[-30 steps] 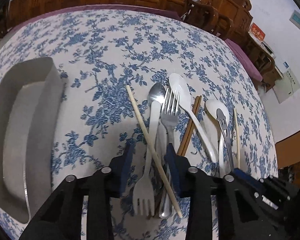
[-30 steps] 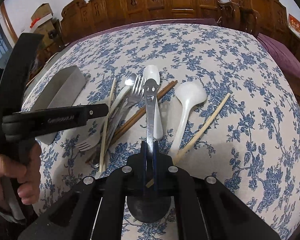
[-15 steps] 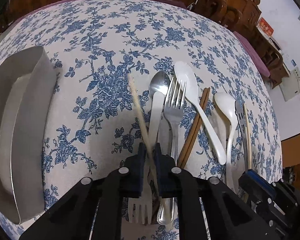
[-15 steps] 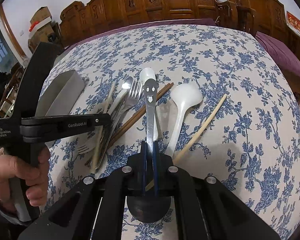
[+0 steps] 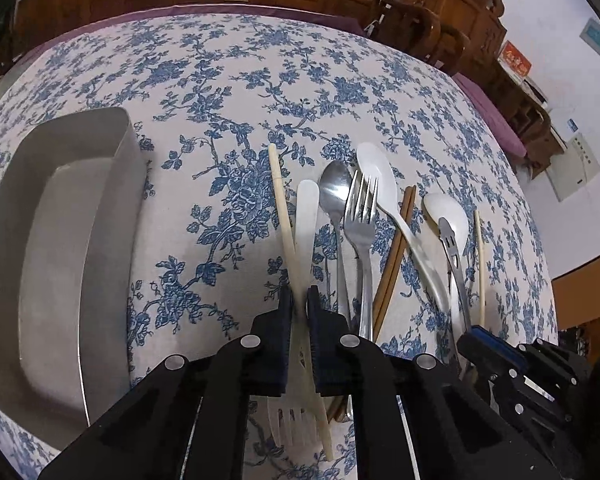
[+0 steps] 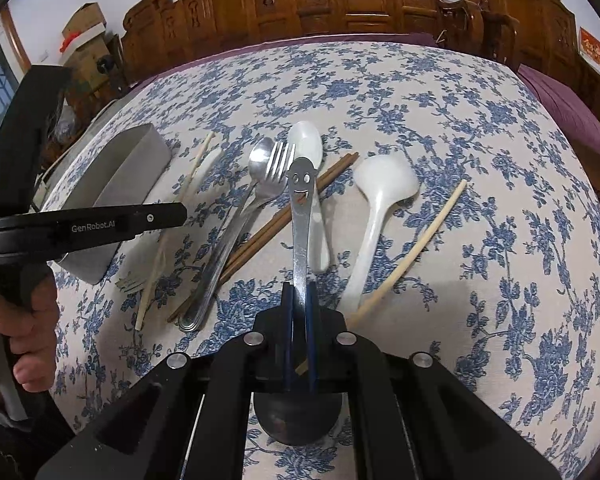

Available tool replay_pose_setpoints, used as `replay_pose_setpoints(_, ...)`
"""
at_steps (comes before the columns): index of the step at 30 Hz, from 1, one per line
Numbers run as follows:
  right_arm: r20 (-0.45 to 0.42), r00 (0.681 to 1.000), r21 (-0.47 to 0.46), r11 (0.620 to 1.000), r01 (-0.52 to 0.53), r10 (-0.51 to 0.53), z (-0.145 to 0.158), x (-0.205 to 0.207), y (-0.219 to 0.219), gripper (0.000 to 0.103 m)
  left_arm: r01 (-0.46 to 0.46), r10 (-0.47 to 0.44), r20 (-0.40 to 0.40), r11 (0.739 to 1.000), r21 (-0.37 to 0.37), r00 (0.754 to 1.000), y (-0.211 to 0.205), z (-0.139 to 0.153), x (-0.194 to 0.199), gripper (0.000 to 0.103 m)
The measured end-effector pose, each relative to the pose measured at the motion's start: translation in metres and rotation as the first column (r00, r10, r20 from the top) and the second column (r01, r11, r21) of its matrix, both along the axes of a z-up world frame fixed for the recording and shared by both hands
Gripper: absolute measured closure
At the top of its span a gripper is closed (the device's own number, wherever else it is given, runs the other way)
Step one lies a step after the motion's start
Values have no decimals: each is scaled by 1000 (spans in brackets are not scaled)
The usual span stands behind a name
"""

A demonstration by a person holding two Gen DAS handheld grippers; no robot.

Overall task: Organize utensils
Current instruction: 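Grasp a single wooden chopstick from the pile with the left tool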

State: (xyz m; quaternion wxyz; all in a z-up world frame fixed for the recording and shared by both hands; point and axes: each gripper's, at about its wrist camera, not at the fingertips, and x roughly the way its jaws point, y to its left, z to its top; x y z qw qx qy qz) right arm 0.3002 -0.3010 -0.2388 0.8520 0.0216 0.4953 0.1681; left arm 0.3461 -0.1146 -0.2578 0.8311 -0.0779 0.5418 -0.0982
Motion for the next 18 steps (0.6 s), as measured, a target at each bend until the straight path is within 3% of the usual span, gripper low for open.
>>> replay_pose_setpoints(4, -4, 1000, -9, 1000, -3, 3, -2, -2, 8, 96, 10, -10, -48, 1000, -9, 999, 2, -16, 4, 96)
replay_pose_setpoints(18, 16, 999, -17, 999, -39, 40, 8, -9, 20, 96, 40, -39, -24, 998, 54, 999, 8, -11, 0, 94)
